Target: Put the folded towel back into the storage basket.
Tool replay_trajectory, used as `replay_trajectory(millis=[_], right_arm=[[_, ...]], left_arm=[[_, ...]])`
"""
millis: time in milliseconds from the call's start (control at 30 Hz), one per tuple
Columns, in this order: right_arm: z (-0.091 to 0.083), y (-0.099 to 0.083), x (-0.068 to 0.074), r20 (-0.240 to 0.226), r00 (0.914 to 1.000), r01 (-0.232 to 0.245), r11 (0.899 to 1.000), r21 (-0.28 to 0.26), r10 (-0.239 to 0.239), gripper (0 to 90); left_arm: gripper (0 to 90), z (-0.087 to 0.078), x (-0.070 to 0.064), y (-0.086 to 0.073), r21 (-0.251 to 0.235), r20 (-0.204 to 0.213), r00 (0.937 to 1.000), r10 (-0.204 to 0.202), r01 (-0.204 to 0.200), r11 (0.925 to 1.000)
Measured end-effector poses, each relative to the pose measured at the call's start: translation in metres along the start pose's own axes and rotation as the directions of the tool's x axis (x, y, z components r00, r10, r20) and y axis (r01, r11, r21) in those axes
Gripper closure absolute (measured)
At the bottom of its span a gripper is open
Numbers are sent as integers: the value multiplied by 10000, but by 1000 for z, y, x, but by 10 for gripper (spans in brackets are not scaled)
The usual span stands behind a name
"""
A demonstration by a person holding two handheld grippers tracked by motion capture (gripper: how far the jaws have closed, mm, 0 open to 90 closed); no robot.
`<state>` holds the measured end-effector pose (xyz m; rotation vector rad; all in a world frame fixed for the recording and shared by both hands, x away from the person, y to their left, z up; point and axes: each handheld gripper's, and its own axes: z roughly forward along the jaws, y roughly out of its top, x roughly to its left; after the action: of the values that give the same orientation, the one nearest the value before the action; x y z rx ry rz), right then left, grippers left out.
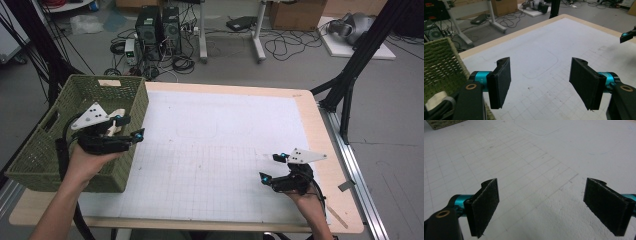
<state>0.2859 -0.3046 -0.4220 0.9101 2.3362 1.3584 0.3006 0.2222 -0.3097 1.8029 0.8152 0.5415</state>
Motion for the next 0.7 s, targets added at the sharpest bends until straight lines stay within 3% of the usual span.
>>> replay_trajectory(millis=[700], right_arm=[[0, 1, 1, -21, 10000, 79, 10000, -56, -79, 125]], left_arm=[[318, 19, -30, -2, -201, 455, 9986, 285, -276, 9994]])
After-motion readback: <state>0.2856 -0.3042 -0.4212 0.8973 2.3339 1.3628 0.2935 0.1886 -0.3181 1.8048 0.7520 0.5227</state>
